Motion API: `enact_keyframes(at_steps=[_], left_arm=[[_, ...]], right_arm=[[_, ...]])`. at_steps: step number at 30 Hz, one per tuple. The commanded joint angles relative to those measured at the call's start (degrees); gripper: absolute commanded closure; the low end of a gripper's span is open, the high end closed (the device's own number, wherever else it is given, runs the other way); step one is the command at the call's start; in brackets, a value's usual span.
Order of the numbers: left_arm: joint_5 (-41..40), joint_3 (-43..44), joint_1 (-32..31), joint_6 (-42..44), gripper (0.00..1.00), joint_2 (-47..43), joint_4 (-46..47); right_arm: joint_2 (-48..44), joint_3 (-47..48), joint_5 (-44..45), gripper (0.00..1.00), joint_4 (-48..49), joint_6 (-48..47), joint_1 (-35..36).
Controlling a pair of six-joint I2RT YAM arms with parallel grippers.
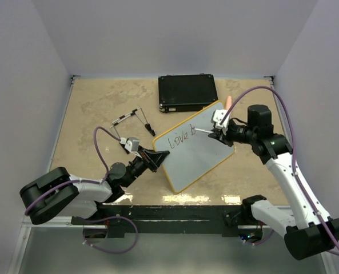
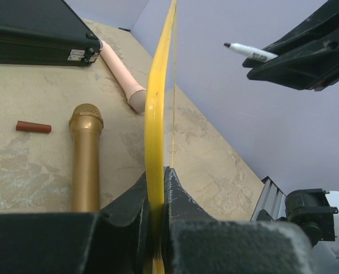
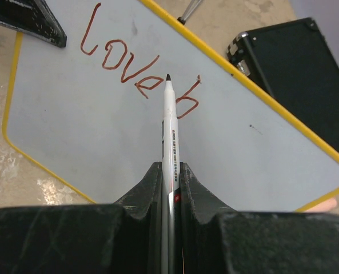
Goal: Write a sentence on the whiteboard
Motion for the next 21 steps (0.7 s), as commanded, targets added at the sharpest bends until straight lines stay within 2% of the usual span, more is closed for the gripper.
enact_keyframes(at_steps=[1, 10, 21], left_arm=[[2.8, -1.0, 0.1, 4.6, 1.0, 0.3, -3.3], [2.6, -1.6, 0.1, 4.7, 1.0, -1.2, -4.2], [2.7, -1.9, 0.1, 4.6, 1.0, -1.1, -3.6]], right_arm=[[-2.0, 0.9, -1.1, 1.0, 2.4, 2.2, -1.4], [-2.3, -1.9, -2.2, 1.0, 6.9, 5.6, -7.0], [-1.7, -2.6, -4.2, 1.0, 7.3, 5.5, -7.8]])
